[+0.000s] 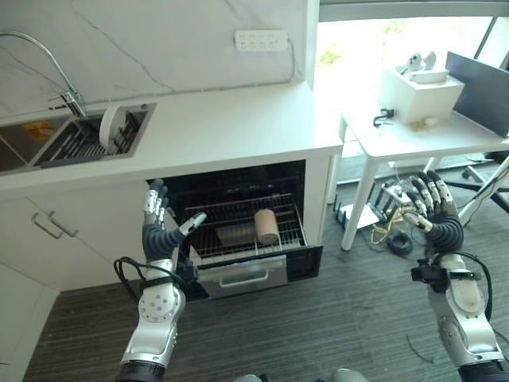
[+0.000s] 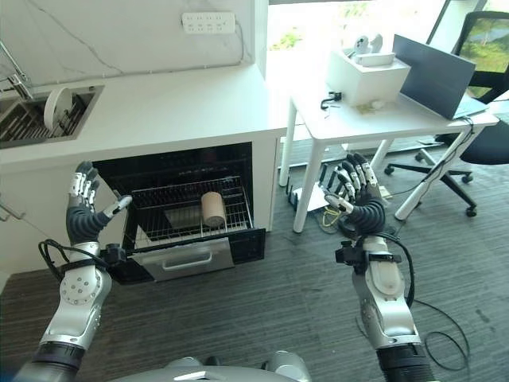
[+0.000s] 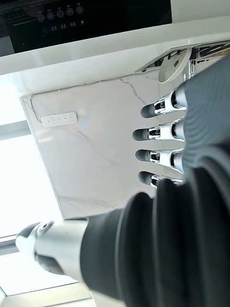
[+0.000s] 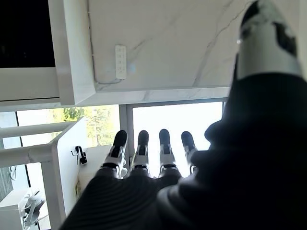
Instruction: Place the dishes in the dishwasher.
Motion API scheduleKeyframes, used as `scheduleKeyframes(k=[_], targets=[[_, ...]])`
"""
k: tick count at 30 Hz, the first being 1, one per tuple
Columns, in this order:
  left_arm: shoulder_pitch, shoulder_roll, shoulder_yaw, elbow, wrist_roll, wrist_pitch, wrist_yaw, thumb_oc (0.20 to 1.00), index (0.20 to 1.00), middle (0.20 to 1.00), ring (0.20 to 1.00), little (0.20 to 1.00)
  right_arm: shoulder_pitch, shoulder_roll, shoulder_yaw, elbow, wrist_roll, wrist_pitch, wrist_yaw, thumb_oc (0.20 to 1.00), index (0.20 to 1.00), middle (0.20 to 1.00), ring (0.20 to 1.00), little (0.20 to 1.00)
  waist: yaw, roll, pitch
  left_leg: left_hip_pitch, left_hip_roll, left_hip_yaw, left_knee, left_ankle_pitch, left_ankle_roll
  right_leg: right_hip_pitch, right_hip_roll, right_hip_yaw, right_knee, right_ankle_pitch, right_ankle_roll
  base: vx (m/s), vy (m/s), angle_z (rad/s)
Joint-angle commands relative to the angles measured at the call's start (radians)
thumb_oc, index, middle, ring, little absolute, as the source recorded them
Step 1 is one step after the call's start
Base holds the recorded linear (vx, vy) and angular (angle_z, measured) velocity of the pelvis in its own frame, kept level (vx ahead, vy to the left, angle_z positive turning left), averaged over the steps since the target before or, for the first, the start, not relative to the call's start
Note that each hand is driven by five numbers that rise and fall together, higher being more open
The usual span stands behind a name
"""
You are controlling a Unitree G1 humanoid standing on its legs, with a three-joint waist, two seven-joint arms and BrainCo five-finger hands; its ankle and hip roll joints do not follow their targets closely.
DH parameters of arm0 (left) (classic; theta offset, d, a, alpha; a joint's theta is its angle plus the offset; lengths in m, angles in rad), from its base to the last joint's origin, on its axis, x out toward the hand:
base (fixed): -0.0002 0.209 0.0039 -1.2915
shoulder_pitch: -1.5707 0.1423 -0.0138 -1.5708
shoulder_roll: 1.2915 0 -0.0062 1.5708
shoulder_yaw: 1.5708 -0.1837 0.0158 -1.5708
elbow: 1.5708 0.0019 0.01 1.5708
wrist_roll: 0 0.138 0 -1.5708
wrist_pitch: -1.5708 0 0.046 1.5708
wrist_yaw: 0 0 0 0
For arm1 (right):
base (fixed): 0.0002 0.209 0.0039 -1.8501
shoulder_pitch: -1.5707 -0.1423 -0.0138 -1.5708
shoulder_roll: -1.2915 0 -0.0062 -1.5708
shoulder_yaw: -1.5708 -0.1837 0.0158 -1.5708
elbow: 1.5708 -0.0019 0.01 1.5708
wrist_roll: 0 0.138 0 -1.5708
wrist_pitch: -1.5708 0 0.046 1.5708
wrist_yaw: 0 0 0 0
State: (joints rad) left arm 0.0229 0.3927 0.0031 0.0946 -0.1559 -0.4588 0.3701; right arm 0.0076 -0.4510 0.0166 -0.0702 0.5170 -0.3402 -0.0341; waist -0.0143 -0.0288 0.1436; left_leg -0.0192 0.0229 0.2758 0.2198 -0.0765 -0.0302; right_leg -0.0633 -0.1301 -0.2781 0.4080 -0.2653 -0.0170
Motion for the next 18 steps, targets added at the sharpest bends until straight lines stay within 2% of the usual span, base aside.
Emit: scheduleKeyframes(k=[1,2,3,5,6,8,10,11,13,15,16,17,18], targets=[[-0.074,0.019,0.027,-0.032,0.000,-0.081,0.036,1.000,1.000,1.000,1.000,1.000,-0.103,0.017,-0.017,-0.036,0.033,-0.059,0.019,1.000,1.000,1.000,1.000,1.000,0.004,-0.015,0.021,-0.004,0.069,-0.059,0.080,0.052,-0.035,0.051,0.011,0.057,-0.108,0.133,0.096,-0.01,0.525,-0.08],[-0.071,0.021,0.038,-0.036,0.018,-0.076,0.066,1.000,1.000,1.000,1.000,1.000,-0.123,0.001,-0.009,-0.055,0.043,-0.039,0.012,1.000,1.000,1.000,1.000,1.000,0.007,0.002,0.008,-0.051,0.118,-0.138,0.080,0.049,-0.051,0.038,0.005,0.074,-0.108,0.129,0.099,-0.01,0.514,-0.01],[-0.068,0.021,0.046,-0.040,0.019,-0.073,0.069,1.000,1.000,1.000,1.000,1.000,-0.127,-0.009,-0.007,-0.065,0.050,-0.030,0.007,1.000,1.000,1.000,1.000,1.000,0.006,0.009,0.000,-0.071,0.140,-0.160,0.080,0.056,-0.063,0.034,-0.003,0.076,-0.108,0.125,0.101,-0.01,0.545,0.01],[-0.065,0.022,0.056,-0.034,0.025,-0.087,0.065,1.000,1.000,1.000,1.000,1.000,-0.132,-0.026,-0.003,-0.093,0.043,-0.017,-0.024,1.000,1.000,1.000,1.000,1.000,-0.004,0.026,-0.015,-0.102,0.198,-0.178,0.080,0.061,-0.088,0.034,-0.040,0.063,-0.108,0.117,0.112,-0.01,0.710,-0.05],[-0.075,0.030,0.052,-0.026,0.041,-0.106,0.055,1.000,1.000,1.000,1.000,1.000,-0.144,-0.035,-0.007,-0.103,0.038,-0.025,-0.059,1.000,1.000,1.000,1.000,1.000,-0.015,0.035,-0.023,-0.085,0.211,-0.156,0.080,0.012,-0.093,0.038,-0.081,0.043,-0.108,0.123,0.134,0.00,0.852,0.04],[-0.088,0.038,0.045,-0.024,0.046,-0.107,0.051,1.000,1.000,1.000,1.000,1.000,-0.152,-0.035,-0.010,-0.099,0.025,-0.035,-0.085,1.000,1.000,1.000,1.000,1.000,-0.015,0.040,-0.025,-0.072,0.198,-0.153,0.080,-0.015,-0.092,0.037,-0.106,0.041,-0.108,0.132,0.151,0.03,0.556,0.16],[-0.111,0.049,0.025,-0.024,0.061,-0.097,0.040,1.000,1.000,1.000,1.000,1.000,-0.147,-0.029,-0.030,-0.097,0.027,-0.048,-0.119,1.000,1.000,1.000,1.000,1.000,-0.010,0.043,-0.026,-0.056,0.161,-0.156,0.080,-0.036,-0.081,0.045,-0.133,0.051,-0.108,0.150,0.177,0.07,0.518,0.40],[-0.148,0.074,0.013,-0.028,0.095,-0.073,0.015,1.000,1.000,1.000,1.000,1.000,-0.135,-0.006,-0.051,-0.103,0.025,-0.075,-0.159,1.000,1.000,1.000,1.000,1.000,0.004,0.036,-0.027,-0.045,0.101,-0.162,0.080,-0.068,-0.042,0.051,-0.176,0.074,-0.108,0.188,0.198,0.08,0.498,0.60],[-0.164,0.096,0.003,-0.026,0.110,-0.060,0.016,1.000,1.000,1.000,1.000,1.000,-0.134,0.010,-0.057,-0.114,0.012,-0.077,-0.173,1.000,1.000,1.000,1.000,1.000,0.010,0.036,-0.026,-0.040,0.074,-0.153,0.080,-0.083,-0.019,0.053,-0.193,0.069,-0.108,0.227,0.201,0.07,0.443,0.47],[-0.168,0.125,0.005,-0.026,0.107,-0.061,0.015,1.000,1.000,1.000,1.000,1.000,-0.139,0.023,-0.059,-0.115,0.016,-0.074,-0.177,1.000,1.000,1.000,1.000,1.000,0.020,0.039,-0.030,-0.043,0.052,-0.145,0.080,-0.096,0.005,0.065,-0.172,0.055,-0.108,0.254,0.196,0.05,0.349,0.29],[-0.189,0.144,0.000,-0.028,0.105,-0.064,-0.002,1.000,1.000,1.000,1.000,1.000,-0.148,0.023,-0.062,-0.116,0.015,-0.075,-0.201,1.000,1.000,1.000,1.000,1.000,0.024,0.036,-0.039,-0.061,0.034,-0.156,0.080,-0.106,0.023,0.070,-0.098,0.053,-0.108,0.221,0.189,0.05,0.312,0.22],[-0.202,0.152,-0.002,-0.038,0.106,-0.060,-0.010,1.000,1.000,1.000,1.000,1.000,-0.147,0.020,-0.067,-0.115,0.008,-0.080,-0.205,1.000,1.000,1.000,1.000,1.000,0.023,0.030,-0.047,-0.075,0.018,-0.170,0.080,-0.110,0.033,0.061,-0.045,0.054,-0.108,0.202,0.178,0.05,0.247,0.26],[-0.203,0.154,0.001,-0.048,0.107,-0.057,-0.017,1.000,1.000,1.000,1.000,1.000,-0.143,0.017,-0.074,-0.115,0.011,-0.084,-0.202,1.000,1.000,1.000,1.000,1.000,0.022,0.026,-0.050,-0.082,0.009,-0.177,0.080,-0.111,0.035,0.054,-0.016,0.055,-0.108,0.188,0.165,0.05,0.120,0.52]])
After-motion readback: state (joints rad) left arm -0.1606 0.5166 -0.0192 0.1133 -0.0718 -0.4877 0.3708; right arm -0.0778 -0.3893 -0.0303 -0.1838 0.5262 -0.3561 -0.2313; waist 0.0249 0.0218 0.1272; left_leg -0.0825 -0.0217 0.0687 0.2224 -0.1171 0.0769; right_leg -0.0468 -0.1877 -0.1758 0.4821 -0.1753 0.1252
